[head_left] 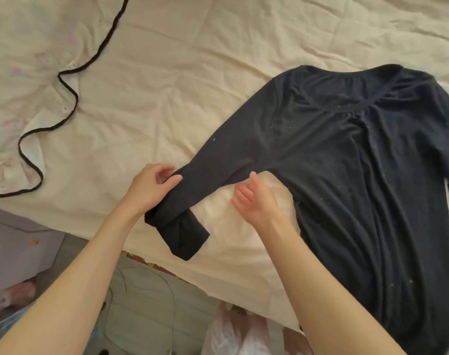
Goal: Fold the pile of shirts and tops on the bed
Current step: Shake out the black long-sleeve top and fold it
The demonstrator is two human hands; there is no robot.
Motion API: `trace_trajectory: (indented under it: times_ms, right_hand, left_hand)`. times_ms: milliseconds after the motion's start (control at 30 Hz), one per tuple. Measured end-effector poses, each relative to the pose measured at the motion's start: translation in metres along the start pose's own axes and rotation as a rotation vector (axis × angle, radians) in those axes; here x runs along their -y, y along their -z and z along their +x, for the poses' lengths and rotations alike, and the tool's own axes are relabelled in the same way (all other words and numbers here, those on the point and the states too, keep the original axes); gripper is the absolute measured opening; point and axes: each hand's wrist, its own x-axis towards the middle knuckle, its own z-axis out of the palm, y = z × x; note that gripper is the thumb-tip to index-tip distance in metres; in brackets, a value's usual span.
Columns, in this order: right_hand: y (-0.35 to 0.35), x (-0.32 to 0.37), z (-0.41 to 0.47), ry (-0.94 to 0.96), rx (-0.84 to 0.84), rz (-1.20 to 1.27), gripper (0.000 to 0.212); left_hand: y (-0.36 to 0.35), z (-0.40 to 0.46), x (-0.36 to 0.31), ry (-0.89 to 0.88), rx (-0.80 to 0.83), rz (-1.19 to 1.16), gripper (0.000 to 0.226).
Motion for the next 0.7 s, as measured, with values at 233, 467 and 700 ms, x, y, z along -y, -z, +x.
trace_trajectory:
  times_ms: [233,467,700]
  right_hand:
    - [-0.030,-0.001,0.008,0.018,-0.024,0.223,0.031]
    - [-0.007,0.012,-0.028,0.039,-0.049,0.240,0.023]
    - [-0.012,0.032,-0.050,0.117,0.021,0.322,0.021]
  left_hand:
    - [0.004,0.003,0.008,0.001,0.001,-0.177,0.027]
    - [0.025,0.001,0.009,0.026,-0.008,-0.348,0.031]
    - [0.033,0.003,-0.006,0.028,-0.063,-0.311,0.032]
